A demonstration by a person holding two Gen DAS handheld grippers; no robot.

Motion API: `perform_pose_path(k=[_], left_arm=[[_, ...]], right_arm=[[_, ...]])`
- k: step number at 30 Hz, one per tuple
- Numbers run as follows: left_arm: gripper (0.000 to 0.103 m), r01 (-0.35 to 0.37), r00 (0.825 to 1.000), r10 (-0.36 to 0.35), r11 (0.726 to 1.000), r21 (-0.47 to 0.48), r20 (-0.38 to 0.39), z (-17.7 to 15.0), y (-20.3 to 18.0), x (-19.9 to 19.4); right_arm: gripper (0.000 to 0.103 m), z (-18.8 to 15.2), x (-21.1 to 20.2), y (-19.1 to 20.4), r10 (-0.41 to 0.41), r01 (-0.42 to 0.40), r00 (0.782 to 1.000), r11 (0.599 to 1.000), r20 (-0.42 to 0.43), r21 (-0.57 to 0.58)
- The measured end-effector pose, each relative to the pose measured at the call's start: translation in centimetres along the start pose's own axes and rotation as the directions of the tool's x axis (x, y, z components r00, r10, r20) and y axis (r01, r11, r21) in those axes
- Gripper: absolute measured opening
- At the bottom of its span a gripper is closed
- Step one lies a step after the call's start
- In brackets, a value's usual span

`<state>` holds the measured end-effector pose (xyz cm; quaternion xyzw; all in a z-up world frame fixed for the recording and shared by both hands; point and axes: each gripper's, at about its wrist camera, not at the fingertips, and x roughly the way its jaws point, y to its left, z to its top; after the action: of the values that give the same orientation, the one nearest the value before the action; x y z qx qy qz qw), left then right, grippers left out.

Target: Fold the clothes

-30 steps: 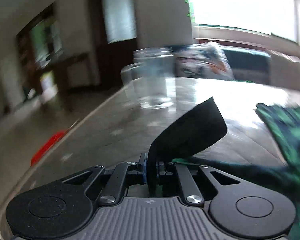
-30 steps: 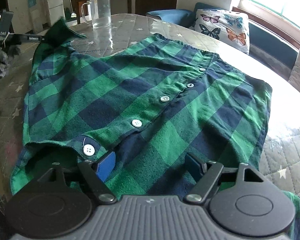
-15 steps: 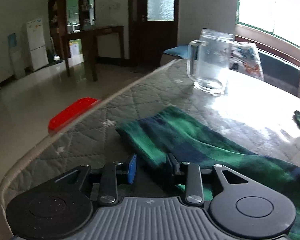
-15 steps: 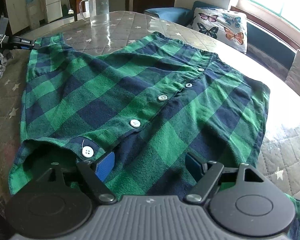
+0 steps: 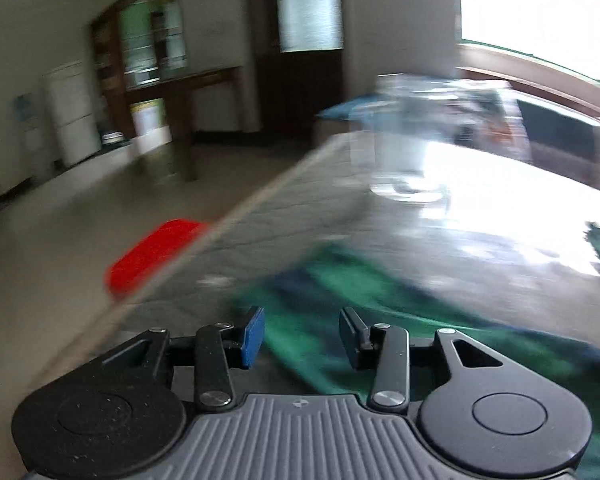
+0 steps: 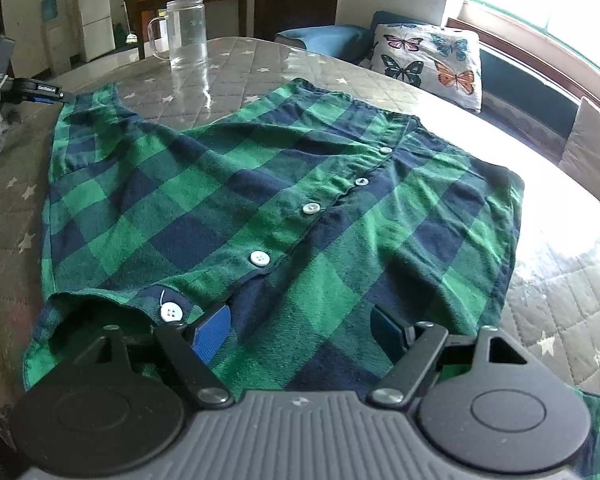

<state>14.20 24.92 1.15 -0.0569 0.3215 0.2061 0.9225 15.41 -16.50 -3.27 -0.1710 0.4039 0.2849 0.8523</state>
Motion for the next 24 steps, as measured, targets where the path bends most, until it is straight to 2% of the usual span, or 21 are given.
perform_pose_path(k=[4, 15, 17, 21, 24], left_arm=[[0.045, 0.141, 0.990, -0.141, 0.988, 0.069, 0.006, -0.3, -4.0, -1.8], [0.047, 0.131, 0.991, -0.128, 0.981, 0.142, -0.034, -1.2, -6.9, 0.8], [0.048, 0.105, 0.994, -0.101, 0.984, 0.146, -0.032, -1.3, -6.7, 1.1], [0.048, 0.059, 0.998, -0.055, 0.989, 0.138, -0.032, -1.4, -5.9, 0.2], [0.048, 0.080, 0.997, -0.078, 0.983, 0.167, -0.018, -1.7, -6.7, -1.5]], right_arm=[[0.079, -0.2, 0.1, -0.1, -0.001, 0.001, 1.000, 1.000, 0.000, 0.008], [0.079, -1.6, -0.5, -1.2, -0.011, 0.011, 1.000, 0.998, 0.005, 0.063], [0.079, -1.8, -0.6, -1.1, -0.008, 0.008, 1.000, 0.998, 0.004, 0.063], [0.079, -2.3, -0.8, -0.5, 0.013, -0.013, 1.000, 0.998, 0.003, 0.056], [0.079, -2.7, -0.8, 0.3, 0.030, -0.030, 1.000, 0.999, -0.004, 0.028]])
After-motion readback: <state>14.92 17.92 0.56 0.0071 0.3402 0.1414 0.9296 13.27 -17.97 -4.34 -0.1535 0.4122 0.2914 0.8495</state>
